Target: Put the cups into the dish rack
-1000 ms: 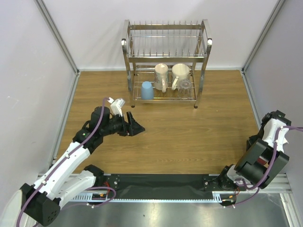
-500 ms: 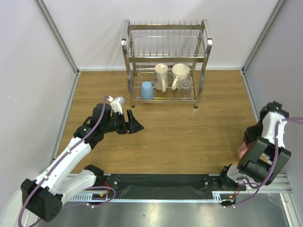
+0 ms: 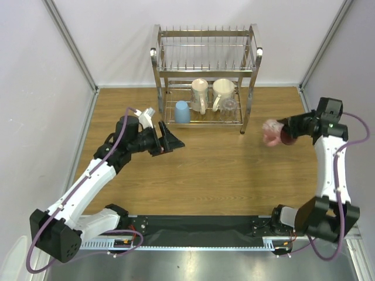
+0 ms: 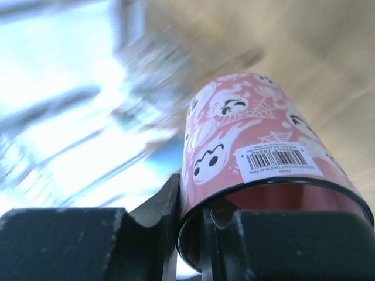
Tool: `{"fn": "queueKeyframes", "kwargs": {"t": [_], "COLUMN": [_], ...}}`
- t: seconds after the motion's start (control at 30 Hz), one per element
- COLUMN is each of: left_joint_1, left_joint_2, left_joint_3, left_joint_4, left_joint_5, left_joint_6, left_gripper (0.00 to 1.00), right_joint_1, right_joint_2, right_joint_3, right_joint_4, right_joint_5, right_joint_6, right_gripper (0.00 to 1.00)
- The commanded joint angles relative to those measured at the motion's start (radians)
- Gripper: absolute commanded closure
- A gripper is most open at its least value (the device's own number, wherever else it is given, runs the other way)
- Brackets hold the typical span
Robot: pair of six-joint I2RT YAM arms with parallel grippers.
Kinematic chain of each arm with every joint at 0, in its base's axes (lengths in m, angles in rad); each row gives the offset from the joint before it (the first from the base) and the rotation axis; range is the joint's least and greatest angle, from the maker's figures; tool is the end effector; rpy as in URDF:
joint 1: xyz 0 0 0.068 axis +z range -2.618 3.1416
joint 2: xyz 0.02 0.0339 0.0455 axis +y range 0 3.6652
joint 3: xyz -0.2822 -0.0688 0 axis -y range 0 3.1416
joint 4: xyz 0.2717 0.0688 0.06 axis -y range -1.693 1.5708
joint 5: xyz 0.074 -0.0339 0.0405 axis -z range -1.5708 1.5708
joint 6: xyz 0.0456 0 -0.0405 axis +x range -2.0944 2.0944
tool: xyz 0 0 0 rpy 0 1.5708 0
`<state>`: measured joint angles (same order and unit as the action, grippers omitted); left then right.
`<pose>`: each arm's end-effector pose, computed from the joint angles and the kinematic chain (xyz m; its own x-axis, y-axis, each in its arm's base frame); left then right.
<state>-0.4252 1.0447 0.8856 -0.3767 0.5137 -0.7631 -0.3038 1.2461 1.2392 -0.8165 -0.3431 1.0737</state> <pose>0.2220 -0.1251 0.3157 -0.8505 -0.2757 -0.4480 0.2164 0.5930 -0.7756 0.2733 -0.0696 0.3533 -0.2779 0.9546 -0.1073 0.6455 0.2683 0.7151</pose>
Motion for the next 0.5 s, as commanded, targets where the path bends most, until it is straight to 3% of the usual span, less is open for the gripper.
{"fn": "queueKeyframes", "kwargs": {"t": [0.0,0.07,0.17,0.23,0.33,0.47], "left_joint_1": [0.028,0.037,0.034,0.02,-0.029,-0.105], "left_joint_2": [-0.06,-0.103,-0.144,-0.181,-0.218,-0.219], "left_joint_3": [0.075,0.058,-0.009,-0.052,-0.036,-0.039], "left_joint_4": [0.117,0.198,0.359,0.471,0.458,0.49], "left_joint_5": [0.045,0.039,0.01,-0.033,-0.15,-0.219], "left_joint_6": [-0.17,-0.237,-0.399,-0.501,-0.502,-0.572], "left_gripper": [0.11,0.1,0.09,0.08,0.04,0.04], "right_joint_1": [0.075,0.113,0.224,0.285,0.398,0.521], "right_joint_2": [-0.166,-0.285,-0.338,-0.323,-0.254,-0.171], "right_joint_3": [-0.099,-0.165,-0.27,-0.244,-0.146,-0.095], "right_joint_4": [0.29,0.435,0.676,0.721,0.772,0.974], "right_joint_5": [-0.296,-0.309,-0.293,-0.297,-0.284,-0.248], "right_joint_6": [0.332,0.536,0.765,0.782,0.741,0.706], "right_gripper": [1.0,1.0,1.0,1.0,1.0,1.0]}}
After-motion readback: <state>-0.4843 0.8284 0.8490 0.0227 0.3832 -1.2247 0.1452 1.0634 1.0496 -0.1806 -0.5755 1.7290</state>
